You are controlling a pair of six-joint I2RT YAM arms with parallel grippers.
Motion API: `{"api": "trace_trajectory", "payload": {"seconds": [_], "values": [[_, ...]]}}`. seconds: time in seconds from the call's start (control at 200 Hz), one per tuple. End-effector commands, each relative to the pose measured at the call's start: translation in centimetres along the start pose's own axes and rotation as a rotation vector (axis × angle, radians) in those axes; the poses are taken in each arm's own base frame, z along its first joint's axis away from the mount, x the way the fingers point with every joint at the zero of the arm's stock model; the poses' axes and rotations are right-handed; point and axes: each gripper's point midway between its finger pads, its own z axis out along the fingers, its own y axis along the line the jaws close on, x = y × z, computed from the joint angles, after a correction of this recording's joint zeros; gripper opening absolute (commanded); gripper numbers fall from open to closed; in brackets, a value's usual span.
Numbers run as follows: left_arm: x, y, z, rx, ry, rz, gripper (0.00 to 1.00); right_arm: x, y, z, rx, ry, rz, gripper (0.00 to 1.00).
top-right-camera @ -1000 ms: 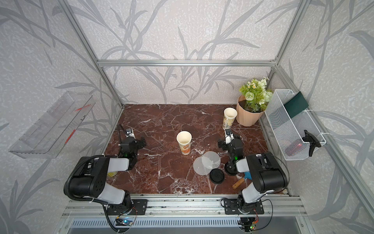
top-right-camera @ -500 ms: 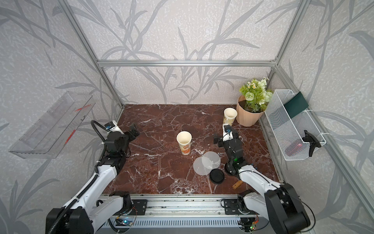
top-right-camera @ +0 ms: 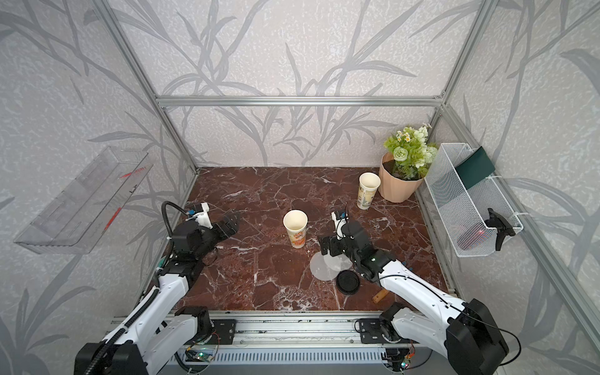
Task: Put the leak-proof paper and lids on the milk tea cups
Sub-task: Pick up the leak-proof paper from the center of the board.
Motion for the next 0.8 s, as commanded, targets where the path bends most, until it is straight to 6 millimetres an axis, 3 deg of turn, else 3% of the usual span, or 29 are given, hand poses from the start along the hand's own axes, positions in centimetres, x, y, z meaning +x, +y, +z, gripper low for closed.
{"api": "trace_trajectory", "payload": {"seconds": [0.0,0.035,0.09,0.13,0.26,0.42,0.6,0.795], "values": [[-0.2,-1.6,0.0,0.079,0.012,-0.013,0.99,2.3,-1.7,0.7,0.025,0.018,0.155,0.99],[-0.2,-1.5,0.0,0.076,0.011,-0.008,0.99,3.3,-1.0,1.1,-0.109,0.002,0.247,0.99],[0.1,-1.3,0.0,0.068,0.019,-0.006,0.99,2.5,-1.4,0.9,-0.302,-0.068,0.444,0.99],[0.3,-1.3,-0.2,0.07,0.022,0.002,0.99,2.1,-1.1,0.8,-0.364,-0.043,0.429,0.99],[0.5,-1.2,-0.5,0.073,0.007,0.009,0.99,5.7,-0.7,1.7,-0.133,0.169,0.159,0.99],[0.8,-0.9,-0.7,0.062,0.008,0.017,0.99,8.3,-1.3,1.8,0.007,0.248,0.053,0.96],[1.0,-0.6,-0.7,0.047,0.017,0.015,0.99,10.2,-2.6,1.7,0.184,0.381,-0.081,0.84],[1.3,-0.3,-0.6,0.037,0.024,0.013,0.99,11.3,-2.5,2.8,0.202,0.495,-0.122,0.78]]}}
